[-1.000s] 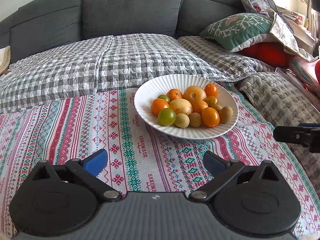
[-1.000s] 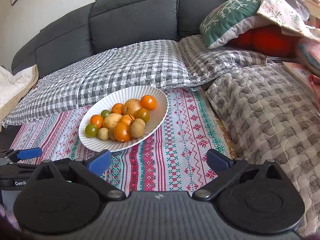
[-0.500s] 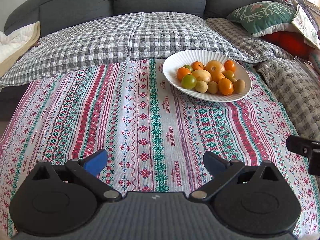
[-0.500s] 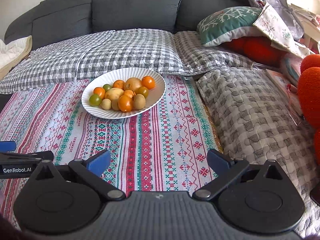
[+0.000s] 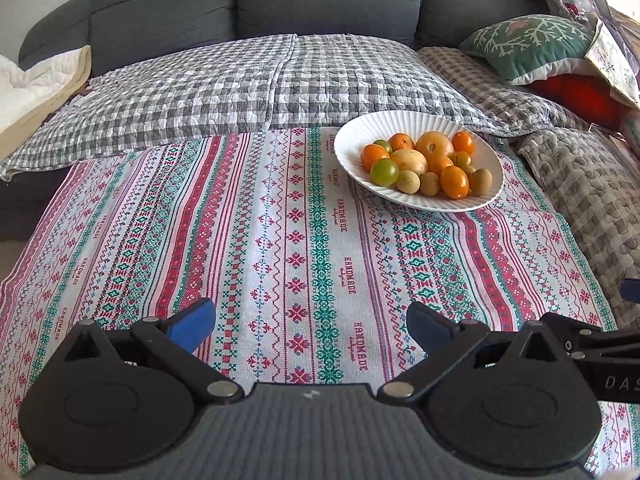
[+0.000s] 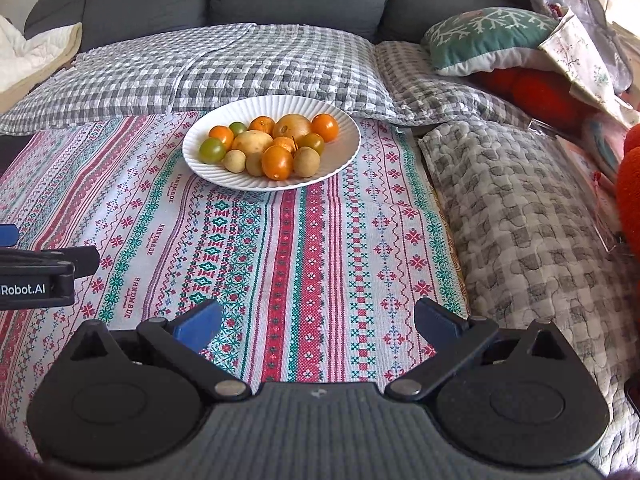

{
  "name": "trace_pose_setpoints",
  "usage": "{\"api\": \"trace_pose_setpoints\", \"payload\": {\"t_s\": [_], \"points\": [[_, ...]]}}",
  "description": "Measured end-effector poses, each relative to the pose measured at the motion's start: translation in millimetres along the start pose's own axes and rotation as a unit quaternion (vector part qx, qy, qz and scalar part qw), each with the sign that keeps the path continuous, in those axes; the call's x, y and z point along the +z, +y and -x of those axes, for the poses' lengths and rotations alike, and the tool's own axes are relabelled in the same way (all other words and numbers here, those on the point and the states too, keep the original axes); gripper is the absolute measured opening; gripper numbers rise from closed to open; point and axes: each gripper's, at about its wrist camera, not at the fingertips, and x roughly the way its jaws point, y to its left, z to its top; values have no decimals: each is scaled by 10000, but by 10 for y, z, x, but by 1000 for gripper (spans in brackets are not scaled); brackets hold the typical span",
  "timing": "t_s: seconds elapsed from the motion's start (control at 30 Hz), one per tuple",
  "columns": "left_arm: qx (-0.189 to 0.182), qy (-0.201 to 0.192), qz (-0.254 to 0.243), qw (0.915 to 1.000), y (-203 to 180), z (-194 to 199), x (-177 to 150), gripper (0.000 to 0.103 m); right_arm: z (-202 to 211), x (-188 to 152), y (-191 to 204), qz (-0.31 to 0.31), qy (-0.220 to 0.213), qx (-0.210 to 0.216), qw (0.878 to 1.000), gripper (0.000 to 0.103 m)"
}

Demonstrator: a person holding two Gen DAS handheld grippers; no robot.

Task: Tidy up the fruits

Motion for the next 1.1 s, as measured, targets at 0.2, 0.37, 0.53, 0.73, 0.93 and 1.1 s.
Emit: {"api": "trace_pose_setpoints", "payload": {"t_s": [0.2,0.37,0.53,0.73,0.93,1.1], "points": [[-34,86,-77,9999,-22,-9,-35,95,-6,4,2,-72,9,-45,10000,103],[-36,112,-93,9999,-20,-15,-46,95,6,3,-4,-60,2,-22,10000,103],[-49,137,-128,9998,-33,-24,-48,95,3,3,-7,-52,13,-19,10000,103],[-59,152,-138,9998,-35,-25,-49,95,-2,4,-3,-52,19,-27,10000,103],[-73,153,-154,9997,-35,-24,-51,95,-20,-5,3,-46,39,-47,10000,103],[-73,155,-154,9997,-36,-24,-51,95,-20,-3,7,-33,44,-44,10000,103]]}}
